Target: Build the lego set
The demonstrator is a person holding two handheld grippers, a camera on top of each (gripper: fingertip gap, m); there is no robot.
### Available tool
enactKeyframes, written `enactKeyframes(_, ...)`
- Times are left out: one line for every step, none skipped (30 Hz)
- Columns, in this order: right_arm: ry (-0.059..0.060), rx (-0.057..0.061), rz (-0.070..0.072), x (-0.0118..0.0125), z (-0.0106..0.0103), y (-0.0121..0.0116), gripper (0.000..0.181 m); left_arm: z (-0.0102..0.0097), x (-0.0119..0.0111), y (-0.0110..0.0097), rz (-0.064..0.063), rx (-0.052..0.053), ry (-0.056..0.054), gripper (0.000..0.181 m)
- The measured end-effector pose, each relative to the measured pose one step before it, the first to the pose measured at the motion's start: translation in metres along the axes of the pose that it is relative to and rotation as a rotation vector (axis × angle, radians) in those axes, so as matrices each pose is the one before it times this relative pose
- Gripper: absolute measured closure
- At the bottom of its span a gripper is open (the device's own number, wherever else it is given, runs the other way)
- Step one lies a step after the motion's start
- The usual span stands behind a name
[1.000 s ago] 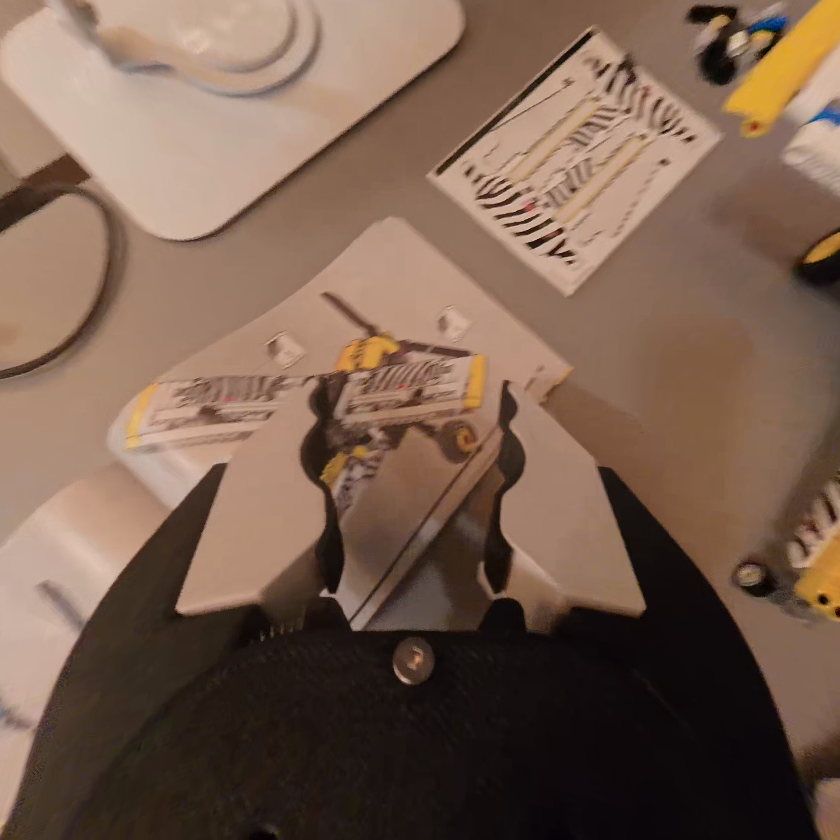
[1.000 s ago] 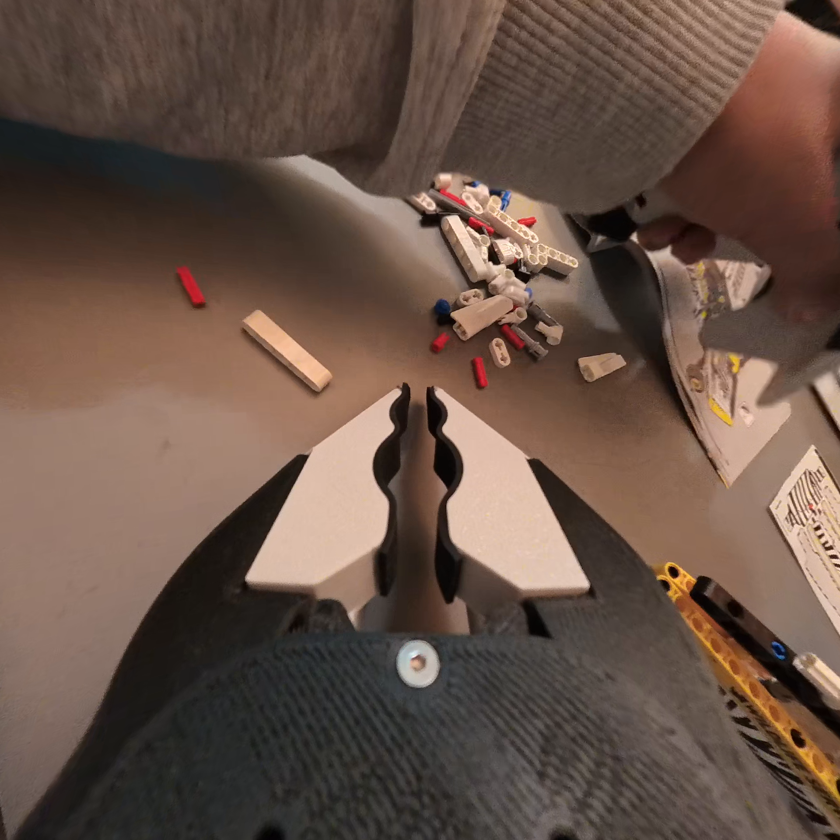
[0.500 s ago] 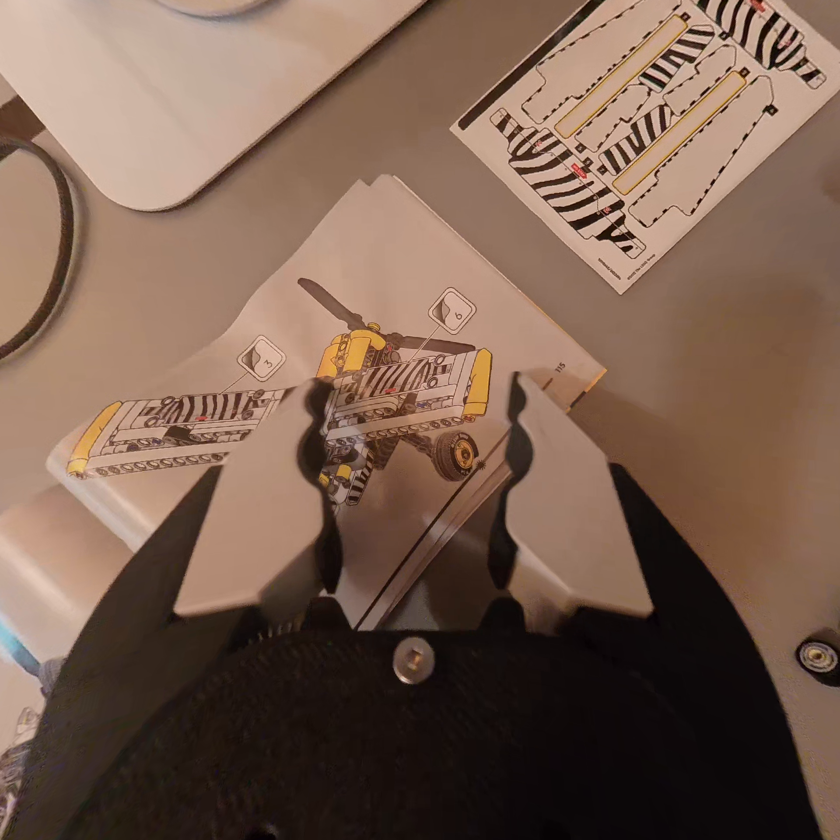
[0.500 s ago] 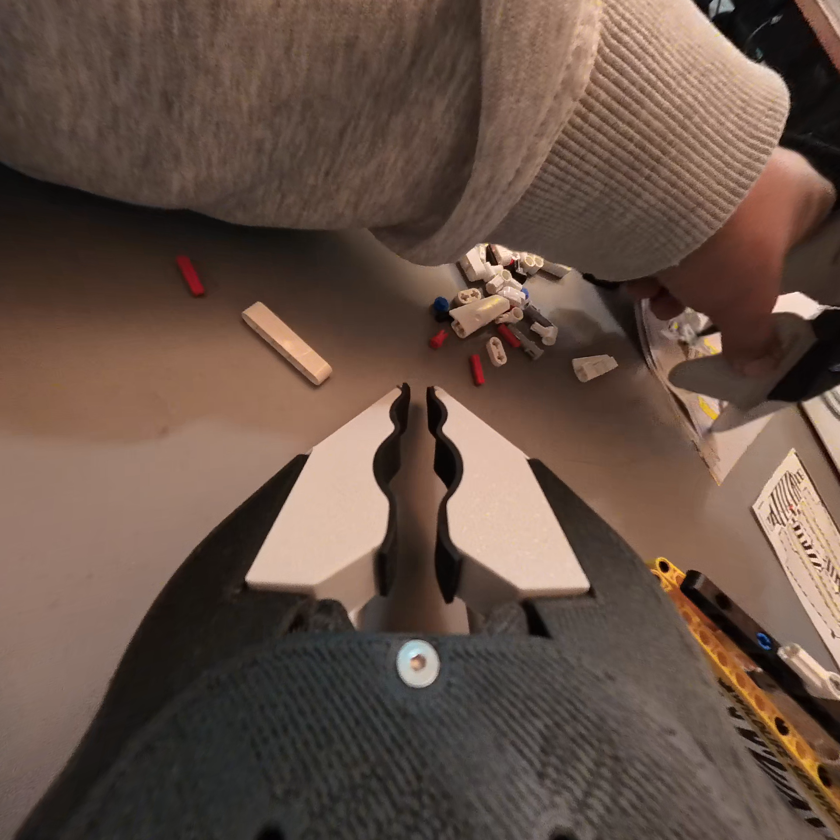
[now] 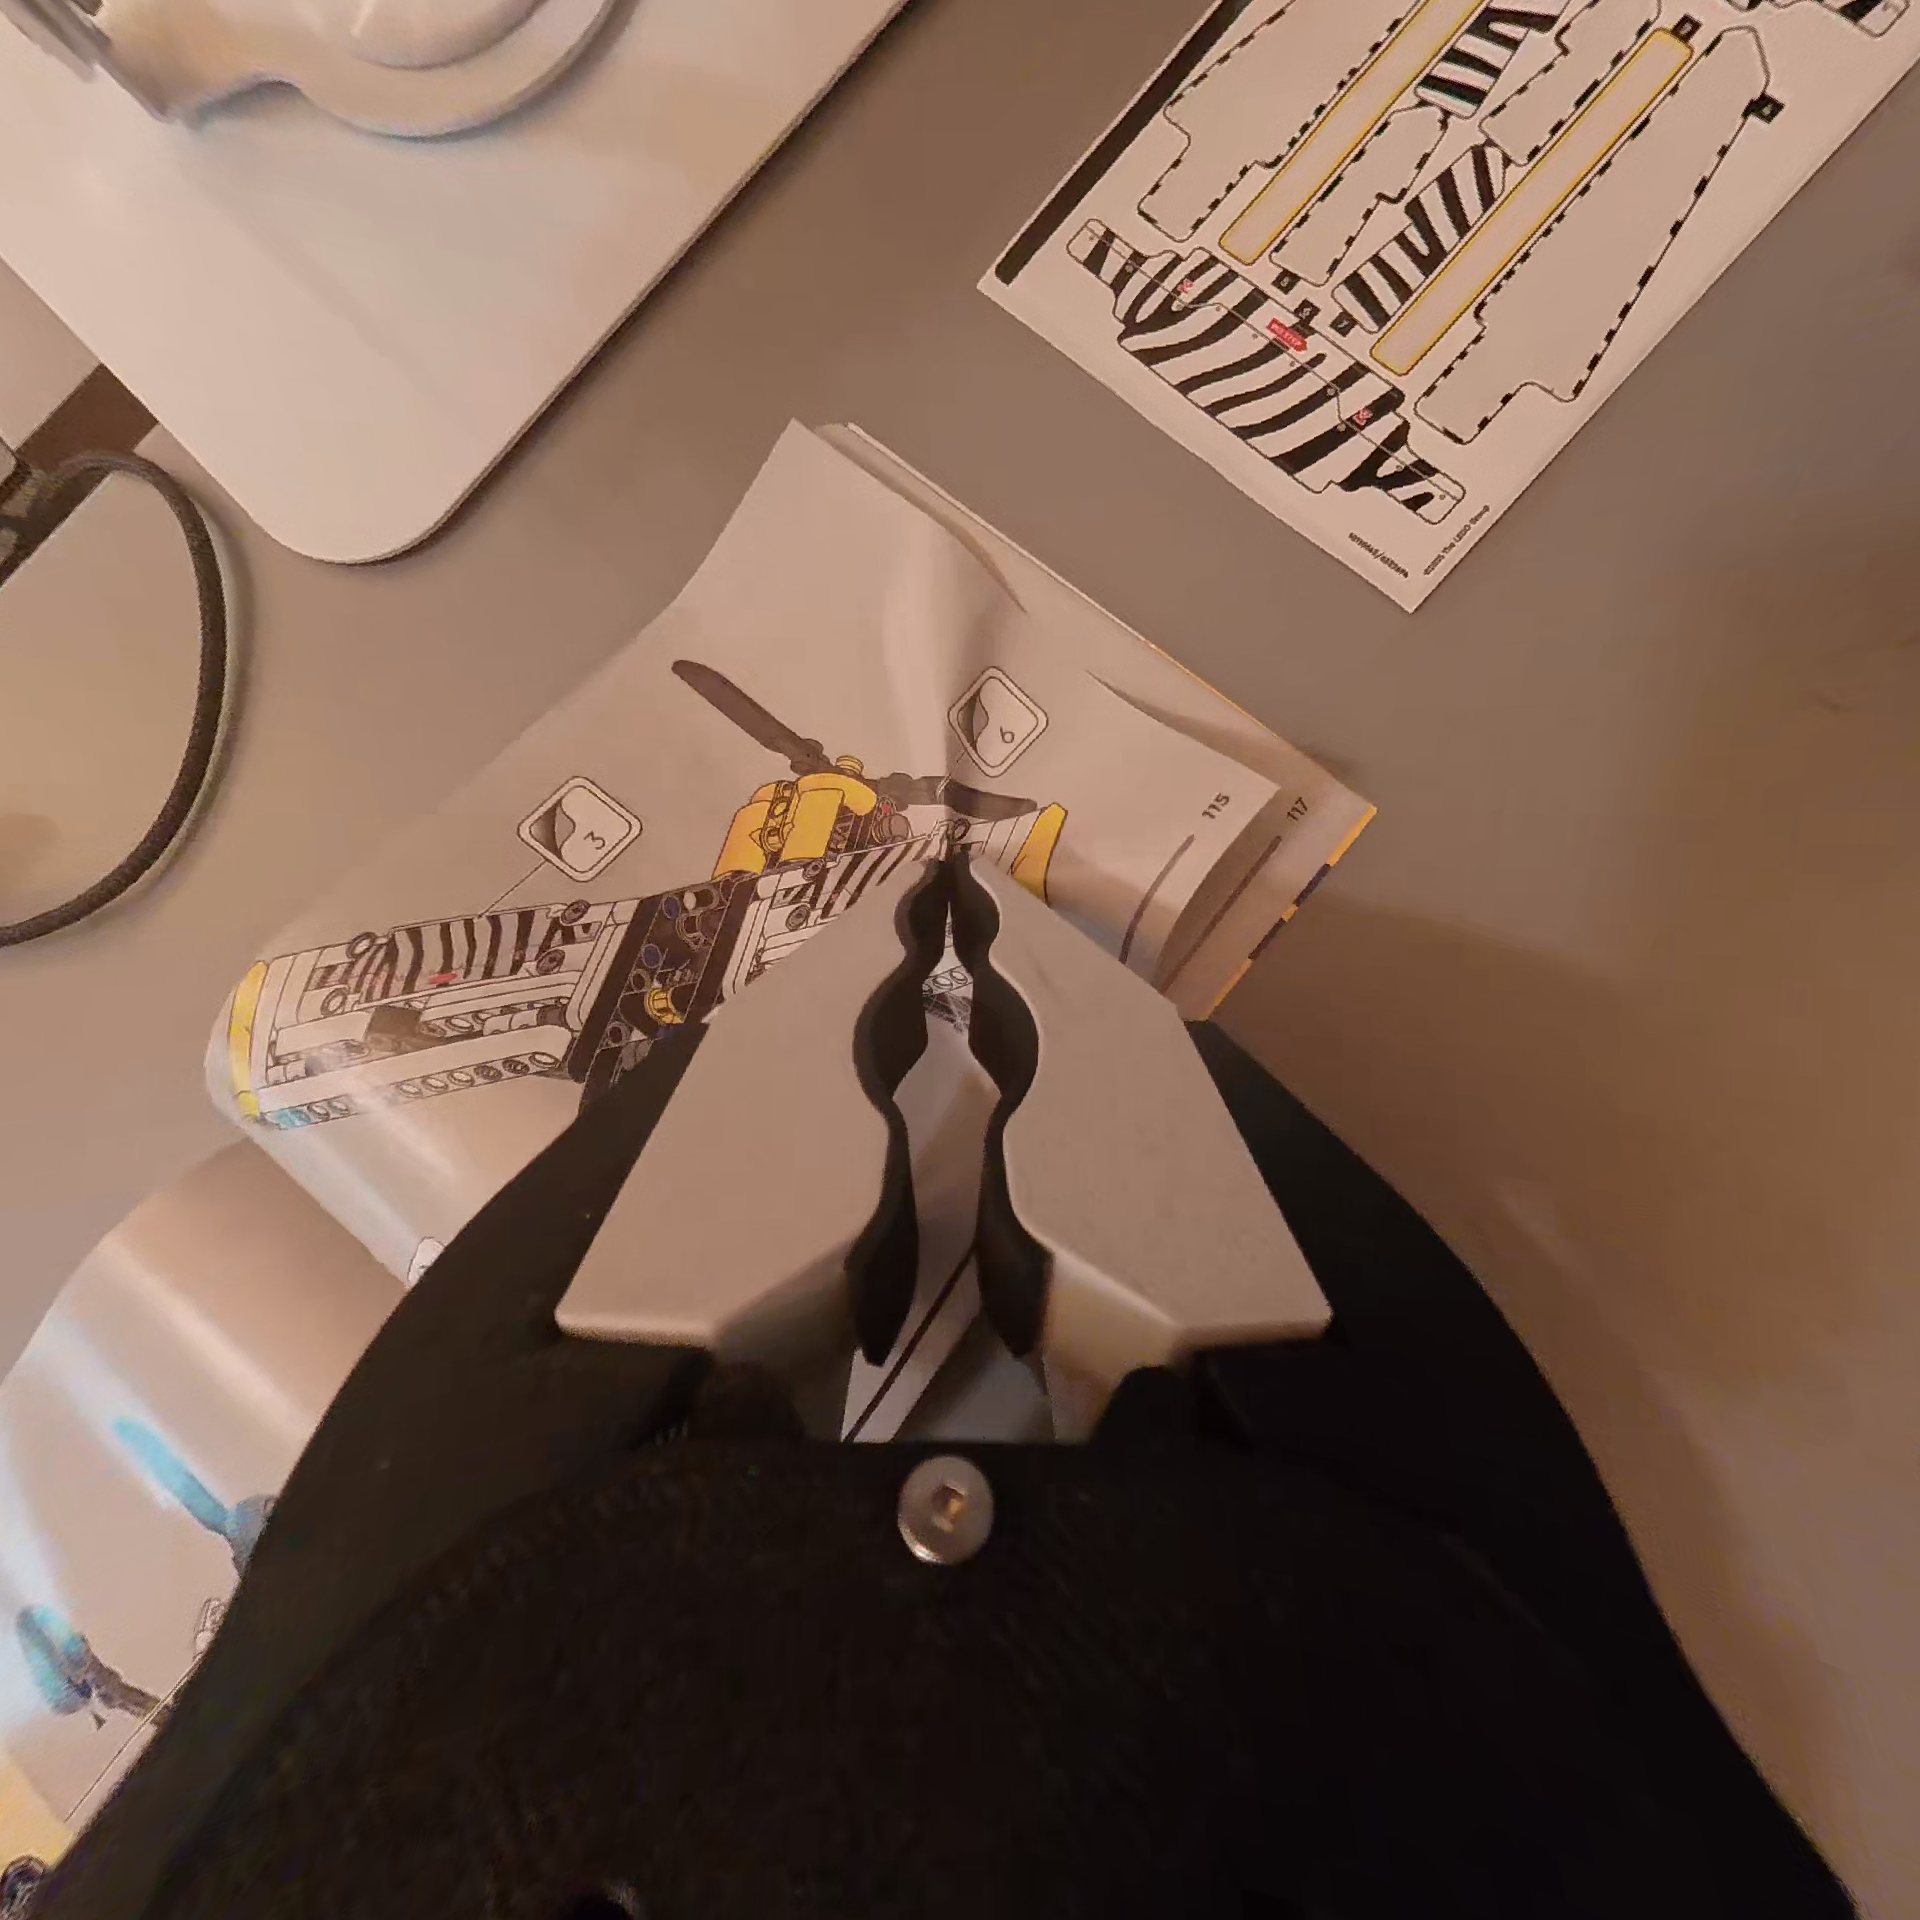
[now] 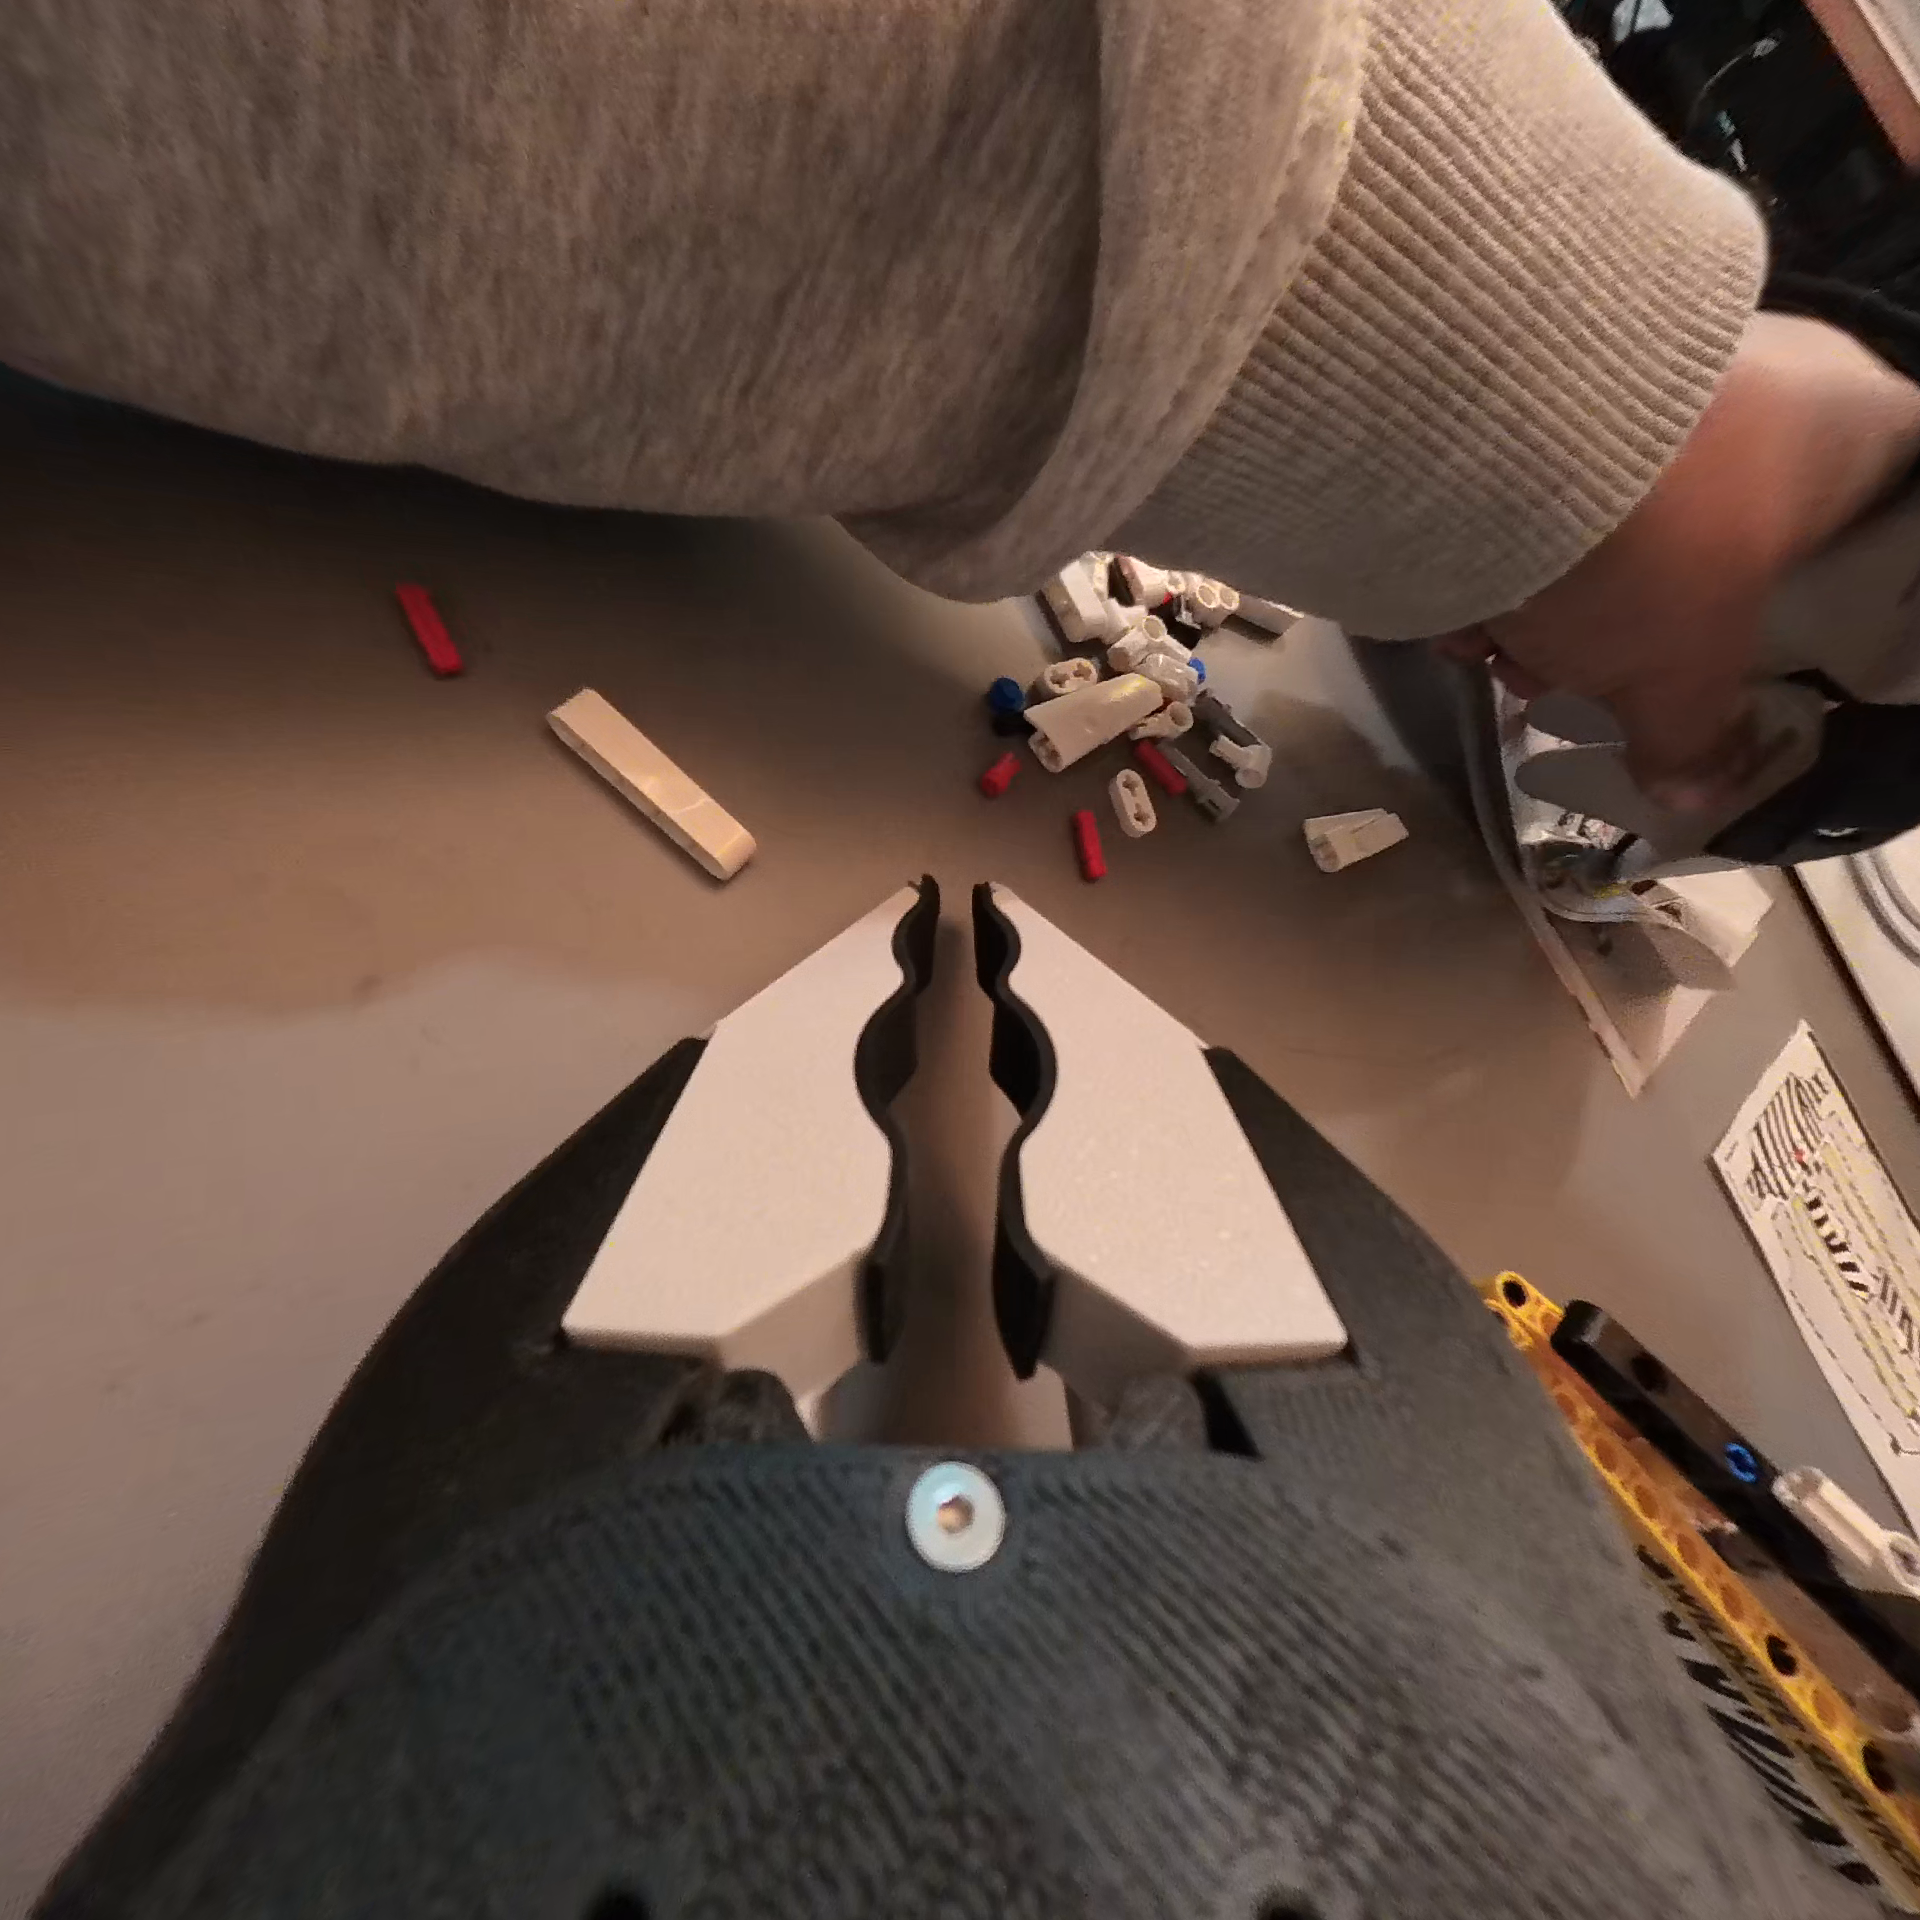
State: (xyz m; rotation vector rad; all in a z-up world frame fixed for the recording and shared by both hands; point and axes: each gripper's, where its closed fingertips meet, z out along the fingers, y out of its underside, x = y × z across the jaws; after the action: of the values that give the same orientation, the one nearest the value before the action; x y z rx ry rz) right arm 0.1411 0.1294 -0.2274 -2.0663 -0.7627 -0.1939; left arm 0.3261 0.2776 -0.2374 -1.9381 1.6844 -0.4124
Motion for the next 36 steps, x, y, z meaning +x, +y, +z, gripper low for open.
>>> enactKeyframes(0.0001,0.0,0.0001,-0.00008,0.00001,-0.00006,0.175,-0.00107,-0.00095,0.00019,0.0025,0.0034,-0.0041,0.179)
enactKeyframes(0.0001,0.0,0.0,-0.00007,-0.00012,-0.00009,0.175,-0.00197,-0.00153,-0.0003,0.002,0.0089,-0.0064,0.179)
enactKeyframes(0.0003,0.0,-0.0005,-0.00006,-0.00006,-0.00002,0.175,-0.00301,-0.00192,-0.00116,-0.0002,0.0156,-0.0064,0.18)
enactKeyframes(0.0002,0.0001,-0.0006,-0.00014,-0.00018,-0.00012,0.175,-0.00425,-0.00221,-0.00207,-0.0027,0.0212,-0.0049,0.18)
enactKeyframes(0.0,0.0001,-0.0002,-0.0001,-0.00006,-0.00003,0.175,-0.0054,-0.00267,-0.00283,-0.0045,0.0264,-0.0034,0.18)
enactKeyframes(-0.0003,-0.0001,0.0004,-0.00004,-0.00006,-0.00006,0.175,-0.00688,-0.0028,-0.00338,-0.0065,0.0316,-0.0012,0.18)
enactKeyframes(-0.0006,0.0,0.0005,-0.00016,-0.00005,-0.00012,0.175,-0.00811,-0.00402,-0.00337,-0.0099,0.0326,-0.0025,0.18)
enactKeyframes(-0.0004,0.0003,-0.0003,-0.00016,-0.00018,-0.00009,0.175,-0.00915,-0.00503,-0.00363,-0.0115,0.0363,-0.0027,0.18)
enactKeyframes(-0.0002,0.0005,-0.0009,-0.00021,-0.00009,-0.00011,0.175,-0.01003,-0.00559,-0.00353,-0.0133,0.0381,0.0008,0.18)
enactKeyframes(0.0004,0.0003,-0.001,-0.00013,-0.00011,-0.00007,0.175,-0.01083,-0.0069,-0.00302,-0.0199,0.0374,-0.0003,0.179)
enactKeyframes(0.0003,0.0001,-0.0008,-0.0001,-0.00004,-0.0001,0.175,-0.01153,-0.00743,-0.0032,-0.0243,0.041,0.0036,0.179)
enactKeyframes(0.0,0.0,-0.0003,-0.00011,-0.00006,-0.00002,0.175,-0.01185,-0.00758,-0.00244,-0.0286,0.0373,0.0092,0.179)
enactKeyframes(-0.0001,0.0,0.0,-0.0001,-0.00013,-0.00009,0.175,-0.01169,-0.00872,-0.00076,-0.0373,0.027,0.0094,0.179)
enactKeyframes(-0.0005,-0.0001,0.0009,-0.00005,0.00001,-0.00009,0.175,-0.01156,-0.00814,-0.00051,-0.0445,0.0266,0.0185,0.179)
enactKeyframes(-0.0009,-0.0003,0.002,0.00006,-0.00005,0.00011,0.175,-0.01156,-0.00825,-0.0004,-0.0474,0.0284,0.0206,0.18)
enactKeyframes(-0.0015,-0.0004,0.003,-0.00001,-0.00003,0.00001,0.175,-0.01131,-0.00977,0.00057,-0.0479,0.0233,0.0108,0.18)
enactKeyframes(-0.0018,-0.0006,0.0036,0.00019,0.00003,0.0,0.175,-0.01073,-0.00996,0.00121,-0.0416,0.0186,0.009,0.18)
enactKeyframes(0.0025,-0.0011,0.0008,0.00078,-0.00003,0.00054,0.175,-0.01025,-0.00966,0.00159,-0.0324,0.0176,0.0072,0.18)
enactKeyframes(0.0062,-0.0014,-0.0013,0.00131,-0.00016,0.00073,0.175,-0.00973,-0.01038,0.00168,-0.0271,0.017,0.0,0.18)
enactKeyframes(0.0038,-0.0014,0.0005,0.00113,-0.00007,0.00069,0.175,-0.00903,-0.00963,0.00221,-0.0212,0.0136,0.002,0.18)
enactKeyframes(-0.0004,-0.001,0.0033,0.00049,-0.00004,0.00028,0.175,-0.00815,-0.00745,0.00264,-0.016,0.0113,0.0146,0.178)
enactKeyframes(-0.0023,-0.0008,0.0035,0.0001,0.00007,0.0001,0.175,-0.00809,-0.00502,0.00287,-0.0174,0.0122,0.0292,0.175)
enactKeyframes(0.0033,-0.0016,0.0014,0.00081,0.00003,0.0005,0.175,-0.00873,-0.00406,0.00193,-0.0221,0.0248,0.0311,0.171)
enactKeyframes(0.0186,-0.0073,0.0037,0.00376,0.00001,0.00209,0.176,-0.0094,-0.00323,0.00149,-0.0206,0.0375,0.0315,0.167)
enactKeyframes(0.022,-0.0131,0.0096,0.00527,0.0001,0.00336,0.178,-0.00987,-0.00328,0.00148,-0.0206,0.0456,0.0272,0.164)
enactKeyframes(0.0128,-0.011,0.0179,0.00479,0.00022,0.00311,0.178,-0.0102,-0.00428,0.00215,-0.0203,0.0489,0.0175,0.157)
enactKeyframes(0.0032,-0.009,0.0273,0.00398,0.00018,0.00235,0.177,-0.00998,-0.00626,0.00154,-0.0268,0.052,0.0016,0.155)
enactKeyframes(-0.0033,-0.0078,0.0312,0.00304,0.00065,0.00152,0.175,-0.0076,-0.0064,-0.00124,-0.0464,0.0577,-0.001,0.153)
enactKeyframes(-0.0052,-0.0065,0.0275,0.00223,0.00074,0.001,0.173,-0.00553,-0.00184,0.00003,-0.0447,0.0203,0.0292,0.144)
enactKeyframes(-0.0003,-0.0061,0.0217,0.00227,0.00059,0.00086,0.173,-0.00451,-0.00321,-0.00089,-0.0339,-0.0019,0.0157,0.14)
enactKeyframes(0.0013,-0.0063,0.0165,0.00192,0.00078,0.0009,0.173,-0.00421,-0.00359,-0.00498,-0.0199,0.0154,0.0022,0.138)
enactKeyframes(0.0011,-0.0053,0.013,0.00147,0.00057,0.00065,0.173,-0.00413,-0.00079,-0.00753,-0.0023,0.0333,0.0055,0.136)
enactKeyframes(0.0018,-0.0042,0.0117,0.00148,0.00056,0.0006,0.173,-0.00337,-0.0005,-0.00656,0.012,0.0319,-0.0016,0.135)
enactKeyframes(-0.0013,-0.0022,0.0098,0.00094,0.00028,0.00028,0.173,-0.00233,-0.00227,-0.0037,0.016,0.0184,-0.0168,0.135)
enactKeyframes(-0.0036,-0.0004,0.0069,0.00034,0.00011,0.00006,0.173,-0.00074,-0.00265,-0.00084,0.0163,0.0036,-0.0207,0.135)
enactKeyframes(-0.003,-0.0002,0.0048,0.0001,0.00011,0.00012,0.172,0.0008,-0.00215,0.00194,0.0117,-0.0102,-0.0173,0.135)
